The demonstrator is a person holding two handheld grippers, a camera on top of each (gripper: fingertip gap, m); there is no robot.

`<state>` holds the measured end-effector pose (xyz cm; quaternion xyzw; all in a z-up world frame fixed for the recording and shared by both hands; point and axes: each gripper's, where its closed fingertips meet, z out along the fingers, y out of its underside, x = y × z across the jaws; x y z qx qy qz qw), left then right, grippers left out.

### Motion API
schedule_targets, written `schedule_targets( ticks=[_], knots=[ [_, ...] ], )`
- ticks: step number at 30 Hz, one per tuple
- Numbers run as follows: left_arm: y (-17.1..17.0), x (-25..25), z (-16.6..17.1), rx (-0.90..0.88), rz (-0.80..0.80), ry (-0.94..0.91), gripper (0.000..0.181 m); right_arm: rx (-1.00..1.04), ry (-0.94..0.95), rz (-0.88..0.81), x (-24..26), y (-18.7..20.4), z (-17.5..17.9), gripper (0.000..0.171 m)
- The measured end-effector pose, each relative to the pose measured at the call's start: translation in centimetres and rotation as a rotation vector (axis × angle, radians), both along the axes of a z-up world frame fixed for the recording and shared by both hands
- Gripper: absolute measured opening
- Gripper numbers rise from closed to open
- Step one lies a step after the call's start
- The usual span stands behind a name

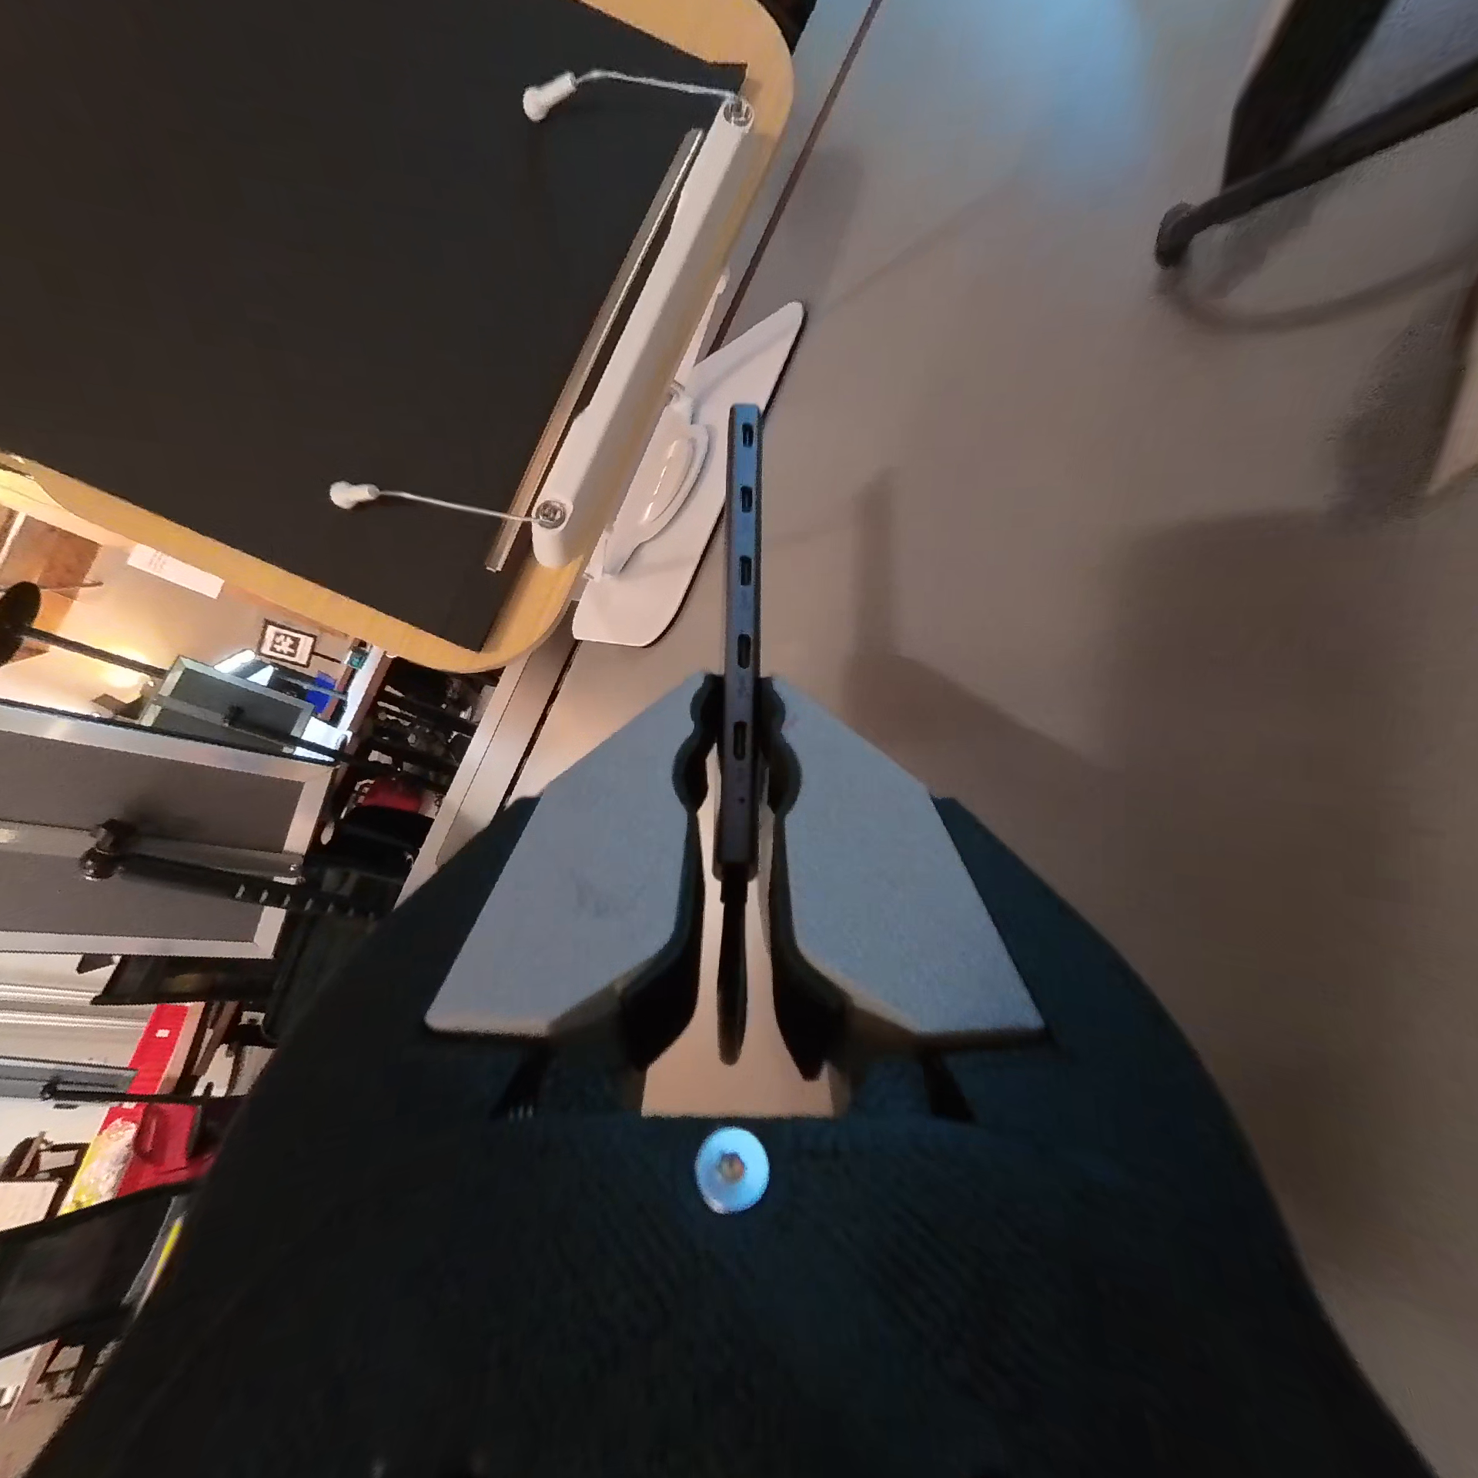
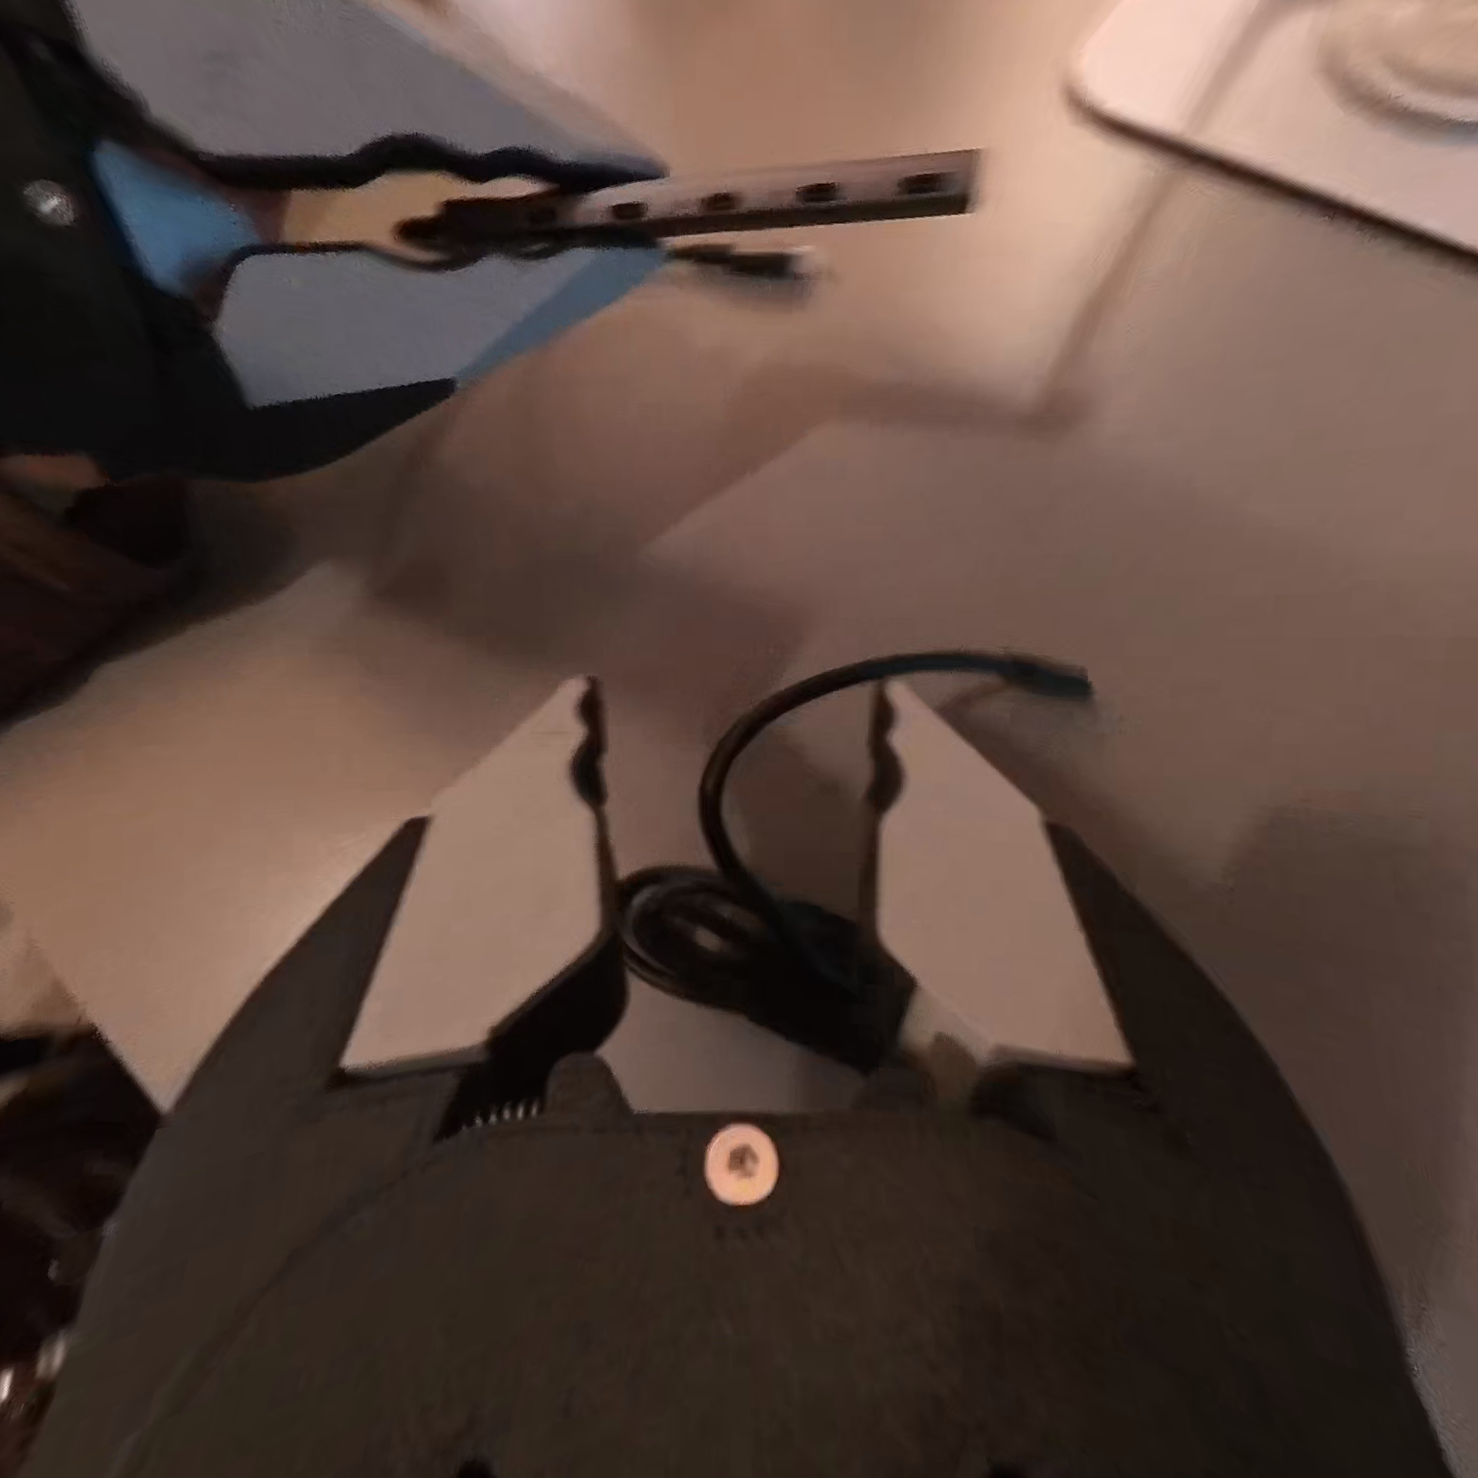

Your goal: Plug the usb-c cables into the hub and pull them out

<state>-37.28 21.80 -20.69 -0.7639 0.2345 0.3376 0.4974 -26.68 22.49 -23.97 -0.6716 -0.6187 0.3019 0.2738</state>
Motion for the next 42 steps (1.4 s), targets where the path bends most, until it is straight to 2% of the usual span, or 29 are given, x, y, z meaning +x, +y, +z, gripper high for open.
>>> schedule_targets(
  ticks=[1, 2, 4, 7, 10, 12, 17, 22, 26, 27, 29, 34, 38, 42],
  knots=[
    [-0.1, -0.2, 0.0, 0.000, 0.011, -0.001, 0.008, -0.016, -0.022, 0.093, -0.7, -1.2, -0.4, 0.038],
    [-0.2, -0.5, -0.1, 0.000, 0.025, -0.007, 0.008, -0.023, -0.030, 0.204, -1.3, -2.6, -0.5, 0.029],
    [-0.4, -1.2, -0.1, 0.003, 0.050, -0.031, 0.007, -0.037, -0.031, 0.451, -1.5, -5.6, -0.1, 0.023],
    [-0.7, -1.8, 0.0, 0.008, 0.057, -0.059, 0.007, 0.000, -0.111, 0.756, 1.9, -8.3, 0.3, 0.012],
    [-0.8, -1.9, 0.2, 0.011, 0.050, -0.063, 0.007, 0.168, -0.239, 0.881, 6.0, -7.1, -0.8, 0.027],
    [-0.7, -1.7, 0.3, 0.011, 0.039, -0.071, 0.007, 0.243, -0.279, 0.866, 7.7, -5.6, -1.0, 0.036],
    [-0.2, -1.3, 0.1, -0.007, 0.019, -0.052, 0.007, 0.195, -0.237, 0.769, 8.3, -5.1, 0.5, 0.047],
    [-0.1, -1.5, -0.5, -0.026, 0.031, -0.042, 0.008, 0.172, -0.153, 0.638, 4.7, -6.2, 2.6, 0.053],
    [-0.3, -2.1, -0.5, -0.018, 0.054, -0.047, 0.008, -0.013, -0.064, 0.523, 1.0, -7.8, 5.0, 0.045],
    [-0.4, -2.2, -0.5, -0.014, 0.059, -0.050, 0.008, -0.062, -0.064, 0.484, 0.2, -7.8, 5.1, 0.047],
    [-0.5, -2.5, -0.3, -0.006, 0.071, -0.055, 0.008, -0.117, -0.087, 0.438, -1.0, -7.7, 4.6, 0.053],
    [-0.6, -2.7, -0.2, 0.000, 0.078, -0.059, 0.007, -0.068, -0.155, 0.389, -2.0, -7.2, 1.7, 0.049],
    [-0.5, -2.6, -0.4, -0.011, 0.073, -0.054, 0.008, -0.085, -0.194, 0.403, -1.5, -7.8, -0.2, 0.045],
    [-0.5, -2.6, -0.5, -0.015, 0.071, -0.054, 0.008, -0.050, -0.163, 0.426, -1.3, -8.4, -0.4, 0.047]
  ],
)
